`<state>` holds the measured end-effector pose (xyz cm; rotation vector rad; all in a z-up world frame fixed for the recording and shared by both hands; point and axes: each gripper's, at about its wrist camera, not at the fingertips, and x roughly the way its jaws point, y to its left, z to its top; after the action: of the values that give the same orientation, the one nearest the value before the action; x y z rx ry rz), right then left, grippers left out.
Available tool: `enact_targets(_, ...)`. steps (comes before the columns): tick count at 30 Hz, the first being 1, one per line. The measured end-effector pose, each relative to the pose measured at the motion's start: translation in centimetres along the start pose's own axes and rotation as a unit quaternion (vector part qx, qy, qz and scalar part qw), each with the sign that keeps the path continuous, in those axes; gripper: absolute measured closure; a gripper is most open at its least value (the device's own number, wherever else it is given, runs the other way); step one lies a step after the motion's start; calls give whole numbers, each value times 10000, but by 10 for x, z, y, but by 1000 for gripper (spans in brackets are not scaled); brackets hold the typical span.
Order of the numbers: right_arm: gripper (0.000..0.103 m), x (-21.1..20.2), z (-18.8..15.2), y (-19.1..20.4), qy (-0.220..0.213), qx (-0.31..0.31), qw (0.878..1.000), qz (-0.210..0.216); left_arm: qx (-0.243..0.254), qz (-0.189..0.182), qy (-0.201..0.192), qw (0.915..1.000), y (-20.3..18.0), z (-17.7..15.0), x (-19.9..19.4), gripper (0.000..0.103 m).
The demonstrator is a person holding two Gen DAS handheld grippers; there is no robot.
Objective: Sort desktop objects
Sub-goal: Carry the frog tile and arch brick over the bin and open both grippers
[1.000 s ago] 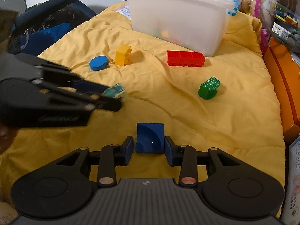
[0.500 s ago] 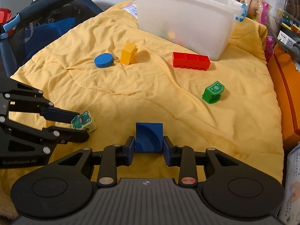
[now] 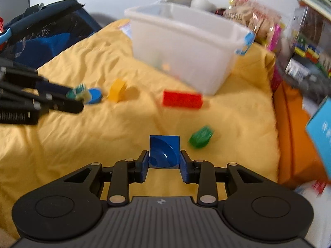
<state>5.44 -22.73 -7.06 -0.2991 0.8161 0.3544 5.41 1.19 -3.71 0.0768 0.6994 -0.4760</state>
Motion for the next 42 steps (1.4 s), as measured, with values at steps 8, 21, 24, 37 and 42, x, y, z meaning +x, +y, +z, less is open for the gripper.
enact_targets(8, 68, -4, 83, -54, -866, 283, 9957, -155, 416, 516, -932, 9934, 17, 101, 13, 74)
enact_targets(21, 68, 70, 170, -91, -340, 369, 9975, -499, 577, 851, -356, 9941, 25, 176, 108, 58)
enact_targets(24, 59, 72, 167, -91, -322, 361, 9975, -515, 614, 769, -388, 9944, 23, 172, 101, 56)
enact_targets(37, 38, 16, 84, -70, -911, 529, 9941, -245, 1163, 985, -162, 9882, -19, 49, 42, 32)
enact_targets(42, 38, 40, 39, -61, -255, 1099, 9935, -136, 1070, 1336, 486, 9840, -24, 8, 67, 32)
